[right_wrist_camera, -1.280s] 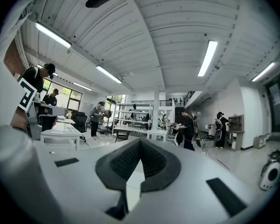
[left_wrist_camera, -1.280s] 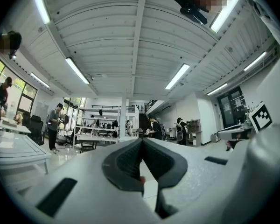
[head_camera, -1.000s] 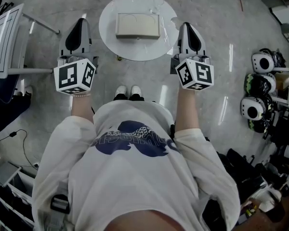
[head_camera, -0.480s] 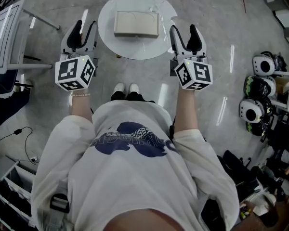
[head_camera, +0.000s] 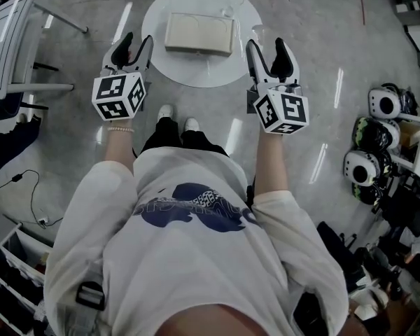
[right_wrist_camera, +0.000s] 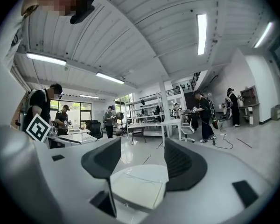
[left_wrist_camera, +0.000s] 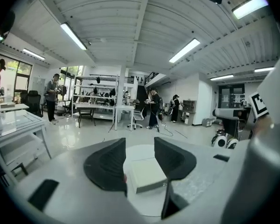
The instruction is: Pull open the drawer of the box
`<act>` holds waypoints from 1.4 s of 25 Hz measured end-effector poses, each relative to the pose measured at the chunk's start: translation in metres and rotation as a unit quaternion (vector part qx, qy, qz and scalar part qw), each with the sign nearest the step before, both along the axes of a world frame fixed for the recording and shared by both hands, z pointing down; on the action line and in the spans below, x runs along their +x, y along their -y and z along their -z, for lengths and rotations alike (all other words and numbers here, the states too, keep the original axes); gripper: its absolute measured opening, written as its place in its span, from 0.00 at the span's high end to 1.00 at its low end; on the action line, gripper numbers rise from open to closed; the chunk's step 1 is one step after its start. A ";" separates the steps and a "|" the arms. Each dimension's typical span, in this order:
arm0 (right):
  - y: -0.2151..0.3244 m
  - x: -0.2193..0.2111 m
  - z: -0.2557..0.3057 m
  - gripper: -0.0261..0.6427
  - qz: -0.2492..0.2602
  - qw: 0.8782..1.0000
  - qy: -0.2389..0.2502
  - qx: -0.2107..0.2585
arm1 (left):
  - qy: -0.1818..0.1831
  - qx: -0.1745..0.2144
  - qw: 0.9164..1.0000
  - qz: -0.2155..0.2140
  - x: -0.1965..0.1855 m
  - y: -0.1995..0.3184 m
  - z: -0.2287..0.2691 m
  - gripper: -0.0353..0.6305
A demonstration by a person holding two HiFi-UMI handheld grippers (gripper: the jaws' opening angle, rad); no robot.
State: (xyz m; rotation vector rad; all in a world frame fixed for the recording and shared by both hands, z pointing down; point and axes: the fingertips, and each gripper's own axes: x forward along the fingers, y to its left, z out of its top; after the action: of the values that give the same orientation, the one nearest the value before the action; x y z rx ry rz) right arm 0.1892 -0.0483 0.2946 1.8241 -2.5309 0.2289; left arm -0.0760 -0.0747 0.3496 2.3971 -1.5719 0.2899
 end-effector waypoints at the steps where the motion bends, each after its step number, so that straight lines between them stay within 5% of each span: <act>1: 0.002 -0.001 -0.002 0.57 0.000 1.000 -0.002 -0.001 | 0.005 -0.006 1.000 -0.002 0.000 0.004 -0.007 0.69; 14: 0.025 -0.010 -0.031 0.57 -0.050 0.998 0.001 -0.030 | 0.024 -0.136 0.989 -0.060 0.012 0.042 -0.125 0.69; 35: 0.038 -0.004 -0.075 0.57 -0.126 0.989 0.005 -0.077 | 0.006 -0.321 0.944 -0.075 0.033 0.078 -0.244 0.71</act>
State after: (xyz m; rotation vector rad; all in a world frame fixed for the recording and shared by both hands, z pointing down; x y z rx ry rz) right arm 0.1851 -0.0862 0.3695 2.0784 -2.2111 0.4256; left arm -0.0427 -0.1524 0.5935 1.9886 -1.0676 0.7221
